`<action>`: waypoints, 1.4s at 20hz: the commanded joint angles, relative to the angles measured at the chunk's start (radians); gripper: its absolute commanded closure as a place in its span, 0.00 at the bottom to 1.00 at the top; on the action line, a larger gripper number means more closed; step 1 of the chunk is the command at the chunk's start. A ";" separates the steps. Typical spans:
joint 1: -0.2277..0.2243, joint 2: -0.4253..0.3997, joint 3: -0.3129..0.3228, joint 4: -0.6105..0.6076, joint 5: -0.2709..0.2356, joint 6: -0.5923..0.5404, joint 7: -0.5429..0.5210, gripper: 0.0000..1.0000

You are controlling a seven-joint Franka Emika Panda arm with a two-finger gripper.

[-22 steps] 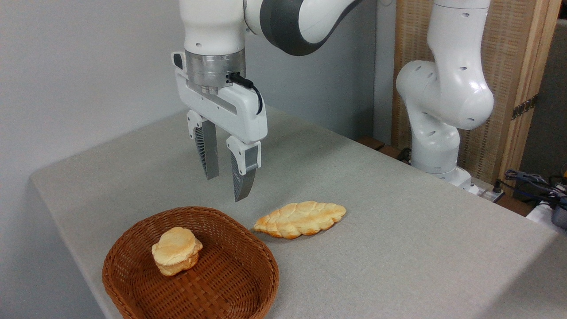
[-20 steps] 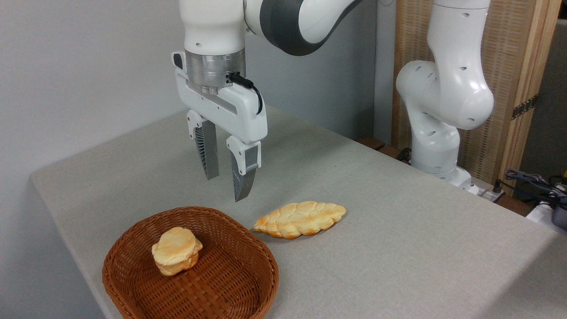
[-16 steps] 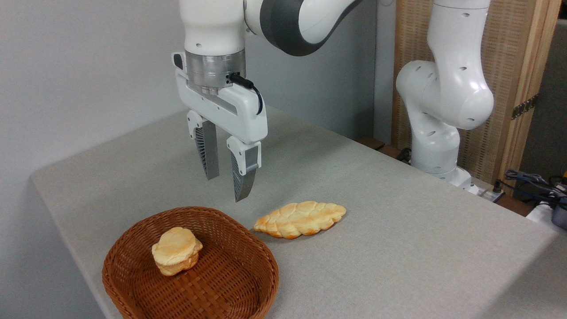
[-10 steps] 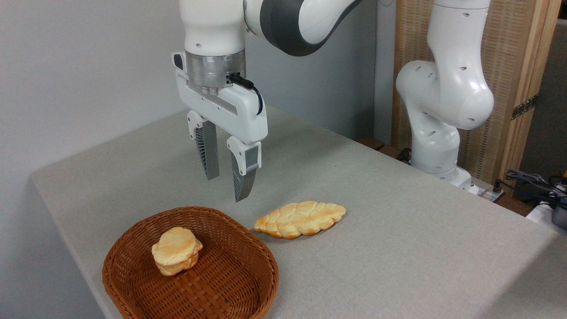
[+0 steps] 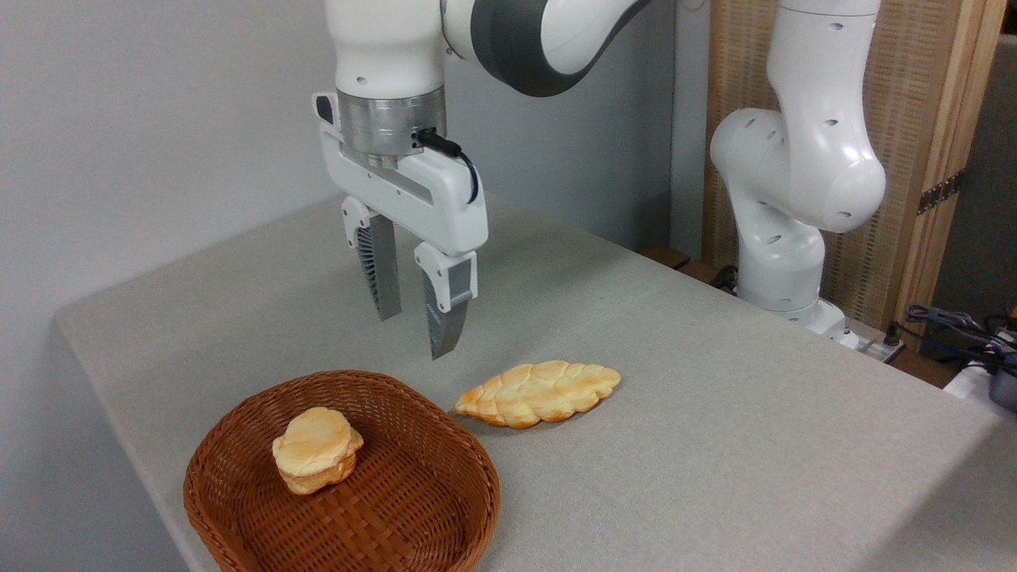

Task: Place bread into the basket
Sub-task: 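Move the open gripper over the leaf-shaped bread and lower it, then close the gripper on the middle of the leaf-shaped bread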

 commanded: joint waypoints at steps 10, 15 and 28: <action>-0.004 -0.130 0.073 -0.202 0.016 -0.031 0.305 0.00; -0.005 -0.142 0.073 -0.279 0.066 -0.016 0.410 0.00; -0.028 -0.092 0.073 -0.337 0.109 0.061 0.427 0.00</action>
